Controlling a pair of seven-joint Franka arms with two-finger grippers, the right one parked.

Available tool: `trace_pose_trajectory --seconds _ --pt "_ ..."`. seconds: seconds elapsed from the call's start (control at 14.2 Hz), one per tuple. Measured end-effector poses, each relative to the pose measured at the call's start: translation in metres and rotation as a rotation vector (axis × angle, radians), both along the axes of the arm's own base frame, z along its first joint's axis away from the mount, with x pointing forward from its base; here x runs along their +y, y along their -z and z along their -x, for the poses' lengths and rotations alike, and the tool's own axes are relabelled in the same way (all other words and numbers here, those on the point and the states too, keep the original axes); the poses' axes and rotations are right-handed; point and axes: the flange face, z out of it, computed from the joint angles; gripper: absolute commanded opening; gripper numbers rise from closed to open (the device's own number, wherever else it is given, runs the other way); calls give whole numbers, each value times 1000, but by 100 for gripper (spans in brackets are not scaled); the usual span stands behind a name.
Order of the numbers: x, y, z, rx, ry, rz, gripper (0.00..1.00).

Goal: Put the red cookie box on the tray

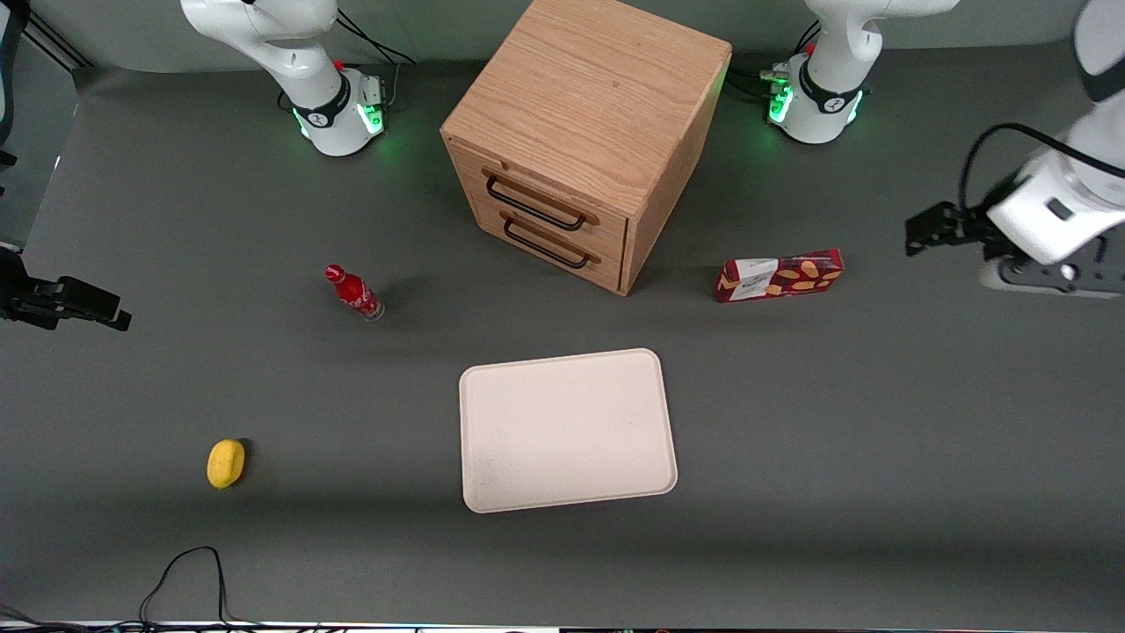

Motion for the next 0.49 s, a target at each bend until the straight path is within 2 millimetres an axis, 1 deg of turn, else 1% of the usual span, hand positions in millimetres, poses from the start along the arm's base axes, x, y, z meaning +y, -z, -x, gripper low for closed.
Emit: trace_pose_trajectory --seconds 0.14,0.21,0.28,0.35,0.49 --pt "-40 7 33 -3 4 -12 100" --pt "-54 14 52 3 16 -19 100" --pt "-61 20 70 10 27 -26 100" --pt "-62 25 87 13 34 -32 100" --pt "-55 32 117 11 28 -40 100"
